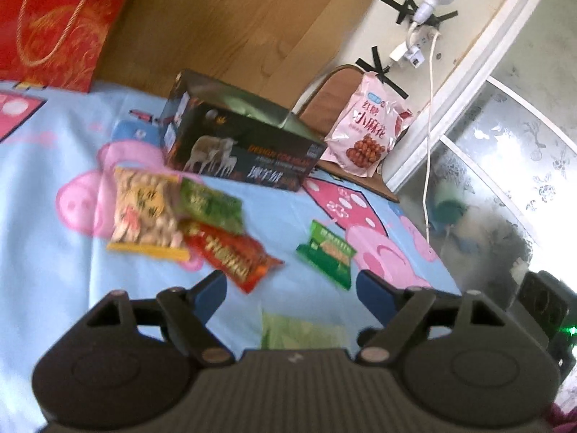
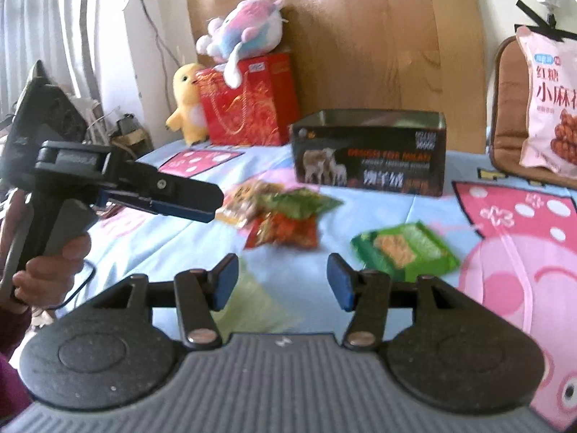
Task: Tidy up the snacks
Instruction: 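Reach the left tool toward the pale green leaf-pattern packet, then grasp the pale green packet with the left tool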
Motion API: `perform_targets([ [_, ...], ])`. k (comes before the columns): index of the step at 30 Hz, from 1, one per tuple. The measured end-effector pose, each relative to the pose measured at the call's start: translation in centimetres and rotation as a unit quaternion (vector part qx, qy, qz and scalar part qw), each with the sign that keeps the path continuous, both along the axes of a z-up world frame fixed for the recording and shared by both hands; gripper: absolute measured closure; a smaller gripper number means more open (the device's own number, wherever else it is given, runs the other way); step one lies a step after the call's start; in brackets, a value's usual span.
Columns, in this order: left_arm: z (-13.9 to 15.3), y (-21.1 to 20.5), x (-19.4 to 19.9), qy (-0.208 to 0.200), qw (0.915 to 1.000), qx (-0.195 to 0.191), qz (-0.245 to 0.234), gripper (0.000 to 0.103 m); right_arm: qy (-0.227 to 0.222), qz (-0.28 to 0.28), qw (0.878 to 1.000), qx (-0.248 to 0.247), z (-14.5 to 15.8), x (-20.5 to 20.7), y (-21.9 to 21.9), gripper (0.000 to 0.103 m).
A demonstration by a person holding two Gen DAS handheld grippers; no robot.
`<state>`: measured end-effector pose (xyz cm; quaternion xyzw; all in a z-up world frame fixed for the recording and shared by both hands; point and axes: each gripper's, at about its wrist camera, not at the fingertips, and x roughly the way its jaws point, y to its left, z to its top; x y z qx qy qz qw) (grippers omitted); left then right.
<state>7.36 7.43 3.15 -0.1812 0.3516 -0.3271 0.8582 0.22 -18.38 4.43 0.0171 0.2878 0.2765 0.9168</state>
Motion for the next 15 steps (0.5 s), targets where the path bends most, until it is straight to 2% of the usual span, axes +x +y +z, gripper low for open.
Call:
perform_targets([
  [5, -0.9, 0.3, -0.4, 0.018, 0.9997, -0.011, -0.01, 0.021, 0.012, 0.014, 1.0, -0.015, -1.1, -1.8, 0.5, 0.041],
  [11, -1.4, -1.1, -1.2, 0.024, 0.9993, 0.005, -0.029, 0.021, 0.033, 0.027, 0.999, -0.033, -2.8, -2.6, 1.2, 0.041],
  [15, -2.4, -1.3, -1.7, 0.04, 0.9986, 0.011, -0.032, 0.023, 0.021, 0.036, 0.998, -0.05, -3.1, -3.0, 1.9, 0.041],
])
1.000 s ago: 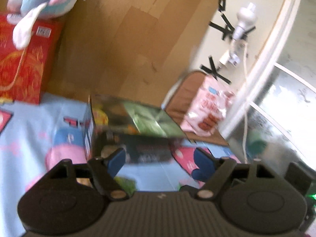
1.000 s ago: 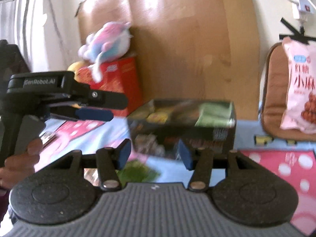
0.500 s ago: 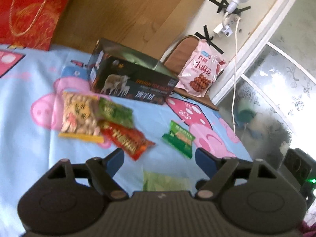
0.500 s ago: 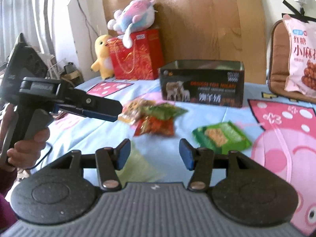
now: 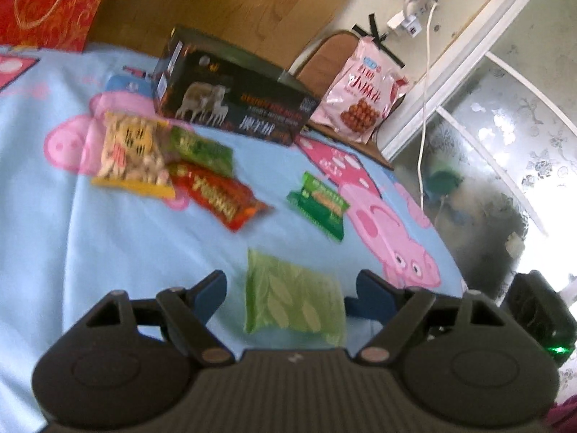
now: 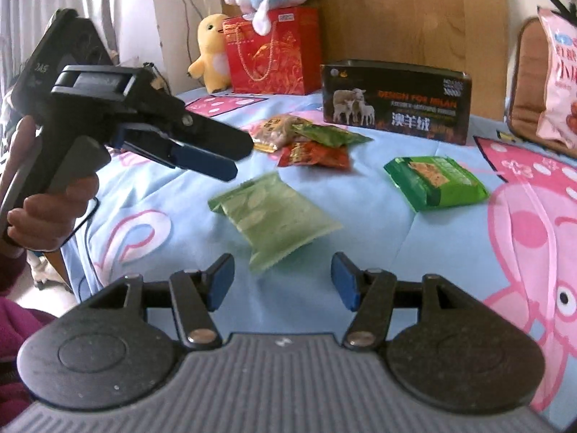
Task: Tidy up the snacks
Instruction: 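Grasp the pale green packet with the left tool, then carry the pale green packet into the black box and release it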
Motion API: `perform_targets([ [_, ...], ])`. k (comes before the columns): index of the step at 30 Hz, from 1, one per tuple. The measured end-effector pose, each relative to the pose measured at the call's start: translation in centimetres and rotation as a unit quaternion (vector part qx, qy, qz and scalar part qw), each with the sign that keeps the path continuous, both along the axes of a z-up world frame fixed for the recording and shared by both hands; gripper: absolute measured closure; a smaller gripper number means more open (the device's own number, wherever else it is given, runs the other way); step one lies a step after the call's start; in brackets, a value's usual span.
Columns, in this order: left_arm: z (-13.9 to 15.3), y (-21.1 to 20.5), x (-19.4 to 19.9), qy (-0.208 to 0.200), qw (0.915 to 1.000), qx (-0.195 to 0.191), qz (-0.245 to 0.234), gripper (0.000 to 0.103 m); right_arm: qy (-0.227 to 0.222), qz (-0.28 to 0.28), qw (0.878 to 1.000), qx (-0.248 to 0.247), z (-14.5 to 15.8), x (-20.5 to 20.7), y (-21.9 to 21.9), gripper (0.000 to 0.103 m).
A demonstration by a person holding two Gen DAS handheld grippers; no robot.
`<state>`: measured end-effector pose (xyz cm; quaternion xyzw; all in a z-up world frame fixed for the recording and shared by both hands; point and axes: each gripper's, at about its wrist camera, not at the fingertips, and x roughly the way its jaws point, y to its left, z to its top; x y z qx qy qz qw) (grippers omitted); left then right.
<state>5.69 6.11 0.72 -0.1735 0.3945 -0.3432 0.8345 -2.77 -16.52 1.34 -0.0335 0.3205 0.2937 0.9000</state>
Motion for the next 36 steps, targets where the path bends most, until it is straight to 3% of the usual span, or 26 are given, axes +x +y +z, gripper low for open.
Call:
perform_targets([
  [4, -1.1, -0.4, -0.3, 0.015, 0.9998, -0.004, -0.008, 0.033, -0.008, 0.005, 1.0, -0.005, -0.2, 0.0, 0.3, 0.041],
  [5, -1.1, -0.7, -0.3, 0.018, 0.9997, -0.005, -0.017, 0.044, -0.009, 0.004, 1.0, -0.005, -0.2, 0.1, 0.3, 0.042],
  [6, -1.2, -0.9, -0.3, 0.023, 0.9994, -0.007, -0.024, 0.048, -0.011, 0.002, 1.0, -0.005, -0.2, 0.1, 0.3, 0.044],
  [10, -0.9, -2.7, -0.5, 0.016, 0.9989, 0.005, -0.044, 0.049, -0.023, -0.017, 0.999, -0.016, 0.0, 0.4, 0.2, 0.062],
  [20, 3.9, -4.2, 3.0, -0.057, 0.9972, 0.013, -0.047, 0.049, -0.083, -0.05, 0.995, 0.003, 3.4, 3.6, -0.9, 0.064],
  [29, 8.6, -4.7, 12.5, -0.113, 0.9932, 0.021, 0.014, 0.048, -0.138, -0.086, 0.987, 0.005, 6.6, 13.4, 0.5, 0.064],
  [34, 8.5, -5.5, 18.1, -0.115, 0.9908, 0.038, 0.06, 0.047, -0.124, -0.11, 0.986, 0.004, 6.5, 20.5, 1.6, 0.061],
  [36, 7.6, -5.9, 19.9, -0.103, 0.99, 0.05, 0.083, 0.045, -0.12, -0.125, 0.985, -0.026, 5.7, 22.5, 2.6, 0.059],
])
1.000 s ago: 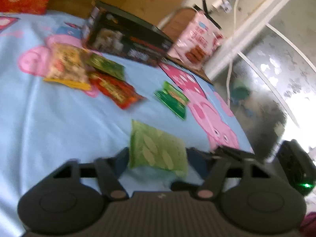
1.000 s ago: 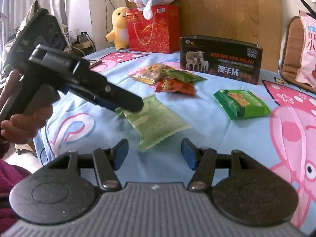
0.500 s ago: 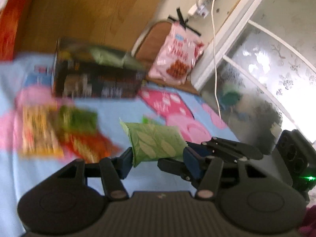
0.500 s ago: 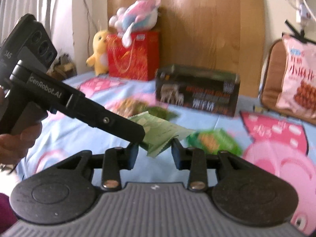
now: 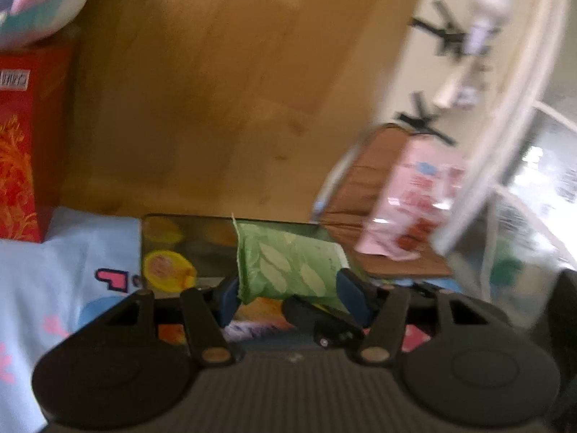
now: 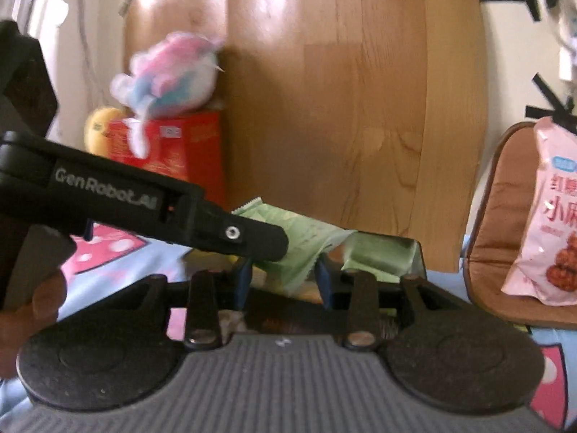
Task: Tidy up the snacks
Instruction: 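Carry the pale green packet into the black box and release it, then reach the left tool toward the orange snack bag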
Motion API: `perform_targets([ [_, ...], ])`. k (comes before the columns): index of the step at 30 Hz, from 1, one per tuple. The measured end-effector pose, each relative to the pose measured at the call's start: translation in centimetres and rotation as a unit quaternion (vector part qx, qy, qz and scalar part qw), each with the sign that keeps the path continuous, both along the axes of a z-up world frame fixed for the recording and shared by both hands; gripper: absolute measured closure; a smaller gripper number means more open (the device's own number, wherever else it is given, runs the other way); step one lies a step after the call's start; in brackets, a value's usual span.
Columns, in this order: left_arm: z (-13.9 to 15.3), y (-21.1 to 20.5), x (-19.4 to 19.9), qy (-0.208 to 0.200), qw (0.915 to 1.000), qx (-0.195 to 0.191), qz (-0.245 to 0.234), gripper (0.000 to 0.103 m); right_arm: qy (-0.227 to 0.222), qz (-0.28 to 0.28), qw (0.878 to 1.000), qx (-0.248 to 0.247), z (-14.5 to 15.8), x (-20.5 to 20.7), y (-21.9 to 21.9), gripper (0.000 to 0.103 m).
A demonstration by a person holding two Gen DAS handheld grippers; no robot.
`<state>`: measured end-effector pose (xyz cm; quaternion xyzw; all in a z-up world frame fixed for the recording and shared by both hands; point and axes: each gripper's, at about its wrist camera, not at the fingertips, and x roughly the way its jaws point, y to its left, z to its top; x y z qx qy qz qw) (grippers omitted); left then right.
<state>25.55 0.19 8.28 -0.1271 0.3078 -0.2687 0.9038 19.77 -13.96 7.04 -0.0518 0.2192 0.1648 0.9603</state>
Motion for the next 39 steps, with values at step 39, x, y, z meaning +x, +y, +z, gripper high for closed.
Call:
perform_targets([
  [39, -6.5, 9.3, -17.9, 0.067, 0.9941, 0.01, 0.085, 0.036, 0.128, 0.076, 0.989, 0.004, -6.1, -10.4, 2.9, 0.032],
])
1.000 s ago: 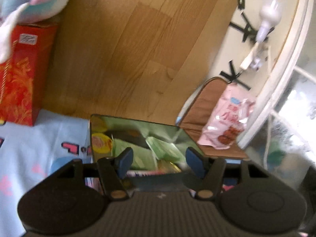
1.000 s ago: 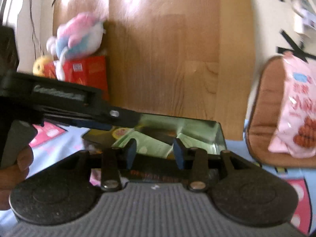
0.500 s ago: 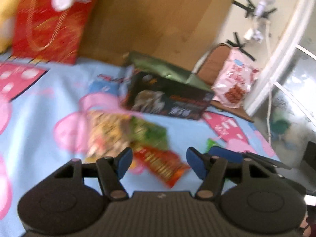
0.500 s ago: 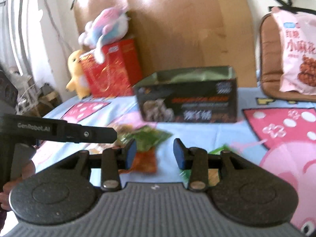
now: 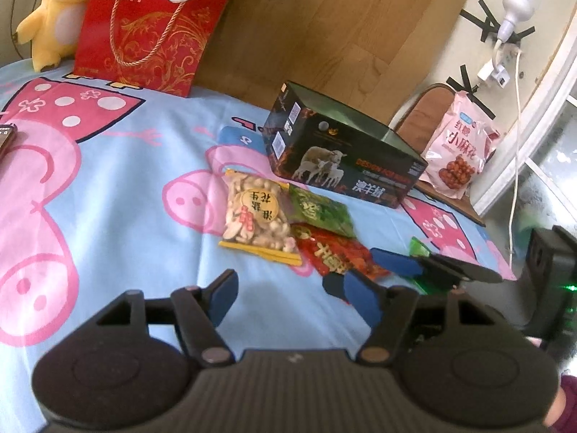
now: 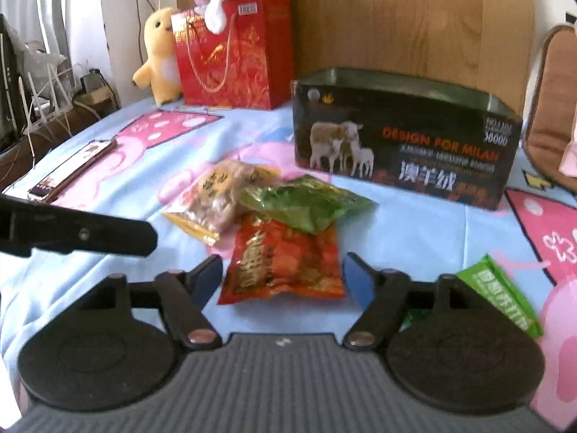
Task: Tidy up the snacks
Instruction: 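Reach the left tool toward the orange snack bag, then grasp the orange snack bag with the left tool, then carry the orange bag into the black box and release it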
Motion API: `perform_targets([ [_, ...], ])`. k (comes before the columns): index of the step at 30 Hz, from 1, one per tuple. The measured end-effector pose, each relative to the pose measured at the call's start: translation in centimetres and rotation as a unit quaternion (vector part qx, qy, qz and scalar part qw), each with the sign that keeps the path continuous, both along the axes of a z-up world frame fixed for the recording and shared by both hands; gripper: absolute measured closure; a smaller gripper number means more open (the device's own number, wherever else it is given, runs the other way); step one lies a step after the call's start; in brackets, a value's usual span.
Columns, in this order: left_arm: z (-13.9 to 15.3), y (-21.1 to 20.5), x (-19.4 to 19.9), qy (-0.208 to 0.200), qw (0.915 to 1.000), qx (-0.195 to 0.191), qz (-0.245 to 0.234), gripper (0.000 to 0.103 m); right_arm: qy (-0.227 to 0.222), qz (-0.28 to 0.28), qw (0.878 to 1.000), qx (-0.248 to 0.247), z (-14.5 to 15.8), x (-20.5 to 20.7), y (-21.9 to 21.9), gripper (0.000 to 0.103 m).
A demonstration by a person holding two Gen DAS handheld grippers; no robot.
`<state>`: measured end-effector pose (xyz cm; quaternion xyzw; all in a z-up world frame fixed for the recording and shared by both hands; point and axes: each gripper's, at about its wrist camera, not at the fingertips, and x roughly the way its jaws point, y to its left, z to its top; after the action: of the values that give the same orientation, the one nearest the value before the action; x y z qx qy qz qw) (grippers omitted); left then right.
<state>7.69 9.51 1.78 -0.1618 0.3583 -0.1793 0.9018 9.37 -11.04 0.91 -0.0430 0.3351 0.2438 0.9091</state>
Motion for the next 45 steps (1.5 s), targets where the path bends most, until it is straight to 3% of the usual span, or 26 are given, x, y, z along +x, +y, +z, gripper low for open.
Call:
perform_targets([
  [5, 0.0, -0.7, -0.3, 0.006, 0.9998, -0.005, -0.02, 0.035, 0.002, 0.035, 0.999, 0.012, 0.5, -2.8, -1.7, 0.033],
  [12, -0.1, -3.9, -0.7, 0.016, 0.9951, -0.011, -0.097, 0.028, -0.019, 0.13, 0.991, 0.017, 0.2, -8.8, -6.6, 0.032],
  [13, -0.2, -4.5, -0.6, 0.019, 0.9942, -0.011, -0.106, 0.028, -0.025, 0.124, 0.992, 0.02, 0.2, -9.3, -7.3, 0.031],
  [15, -0.5, -5.4, -0.5, 0.029, 0.9924, -0.016, -0.119, 0.028, -0.03, 0.093, 0.995, 0.032, 0.5, -9.8, -8.7, 0.018],
  [19, -0.9, -6.5, -0.2, 0.048, 0.9875, -0.037, -0.145, 0.028, 0.028, 0.032, 0.993, 0.112, 0.8, -10.4, -12.0, 0.018],
  [23, -1.4, -7.2, 0.4, 0.053, 0.9866, -0.031, -0.151, 0.028, 0.096, 0.01, 0.976, 0.193, 0.1, -11.0, -13.4, 0.034],
  [29, -1.4, -8.0, 0.7, 0.049, 0.9852, -0.028, -0.162, 0.028, 0.164, -0.012, 0.951, 0.261, -0.5, -9.0, -12.5, 0.056],
  [35, -1.6, -8.3, 0.0, 0.038, 0.9828, -0.034, -0.178, 0.029, 0.195, -0.031, 0.935, 0.295, -1.4, -6.1, -10.8, 0.082],
  [41, -1.6, -6.3, 1.7, 0.061, 0.9785, -0.097, -0.171, 0.029, 0.201, -0.029, 0.923, 0.326, -1.3, -5.2, -11.6, 0.085],
  [45, -0.8, -4.7, 3.3, 0.054, 0.9819, -0.11, -0.144, 0.027, 0.205, -0.034, 0.904, 0.374, -0.8, -4.1, -13.2, 0.086],
])
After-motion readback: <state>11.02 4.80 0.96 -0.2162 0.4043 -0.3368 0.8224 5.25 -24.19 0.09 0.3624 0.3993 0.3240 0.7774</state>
